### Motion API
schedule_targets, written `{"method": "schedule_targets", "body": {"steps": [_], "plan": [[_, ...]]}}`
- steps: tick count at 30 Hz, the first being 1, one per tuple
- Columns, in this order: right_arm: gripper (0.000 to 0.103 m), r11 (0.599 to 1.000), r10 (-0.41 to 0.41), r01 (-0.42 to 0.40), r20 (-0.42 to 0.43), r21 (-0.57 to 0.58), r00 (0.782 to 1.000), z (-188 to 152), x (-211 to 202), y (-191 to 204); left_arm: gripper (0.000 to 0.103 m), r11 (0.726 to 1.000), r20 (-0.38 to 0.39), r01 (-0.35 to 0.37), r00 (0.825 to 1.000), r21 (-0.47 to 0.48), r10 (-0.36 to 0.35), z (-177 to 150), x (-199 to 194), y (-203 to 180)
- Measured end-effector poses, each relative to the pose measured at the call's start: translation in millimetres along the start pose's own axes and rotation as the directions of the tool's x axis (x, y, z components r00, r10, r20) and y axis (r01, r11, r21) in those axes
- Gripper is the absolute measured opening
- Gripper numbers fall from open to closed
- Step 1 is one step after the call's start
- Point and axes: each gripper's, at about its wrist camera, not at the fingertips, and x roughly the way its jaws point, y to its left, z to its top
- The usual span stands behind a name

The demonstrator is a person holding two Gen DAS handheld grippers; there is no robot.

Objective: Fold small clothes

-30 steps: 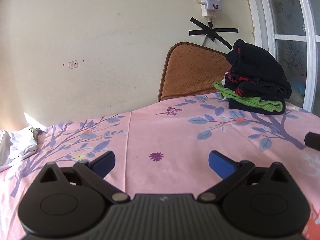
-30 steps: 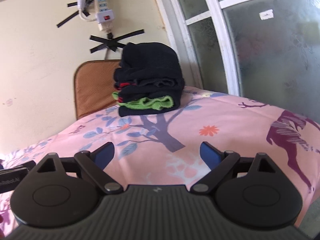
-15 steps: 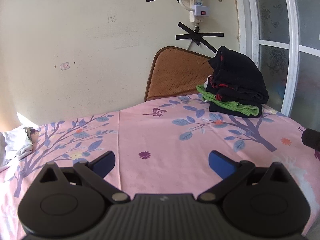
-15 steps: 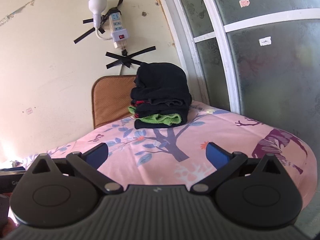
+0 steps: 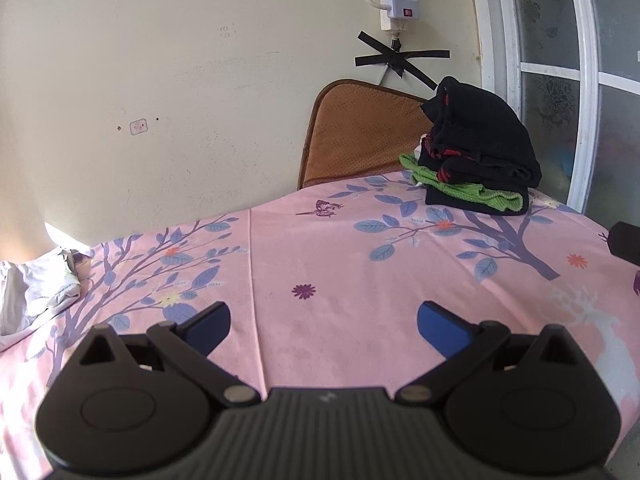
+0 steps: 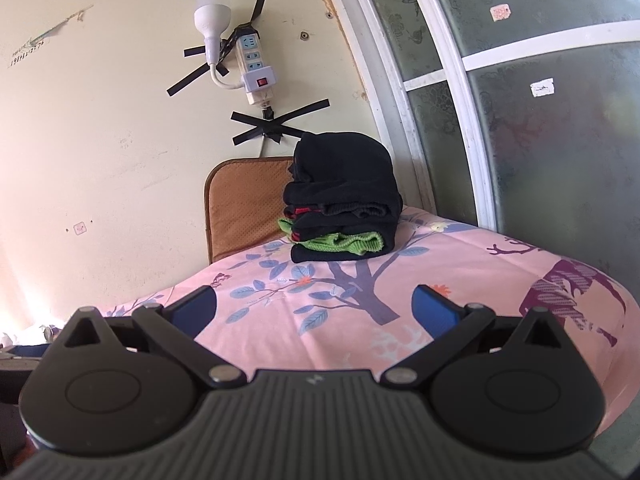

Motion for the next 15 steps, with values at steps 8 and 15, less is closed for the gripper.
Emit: {"method": "schedule_targets", "body": {"steps": [8,15], "plan": [[0.103,0.999,-0.004,0.004,-0.004,0.036,1.000,0,1,-6,0.103,1.000,-0.069,0.002,0.998,0.010,-0.001,-6,10,-4],[0.103,0.998,-0.006,0.007,-0.023,0.058,1.000,-4,6,-12,0.103,1.000,-0.116,0.002,0.993,0.026,0.001,-11,18,-9]]}}
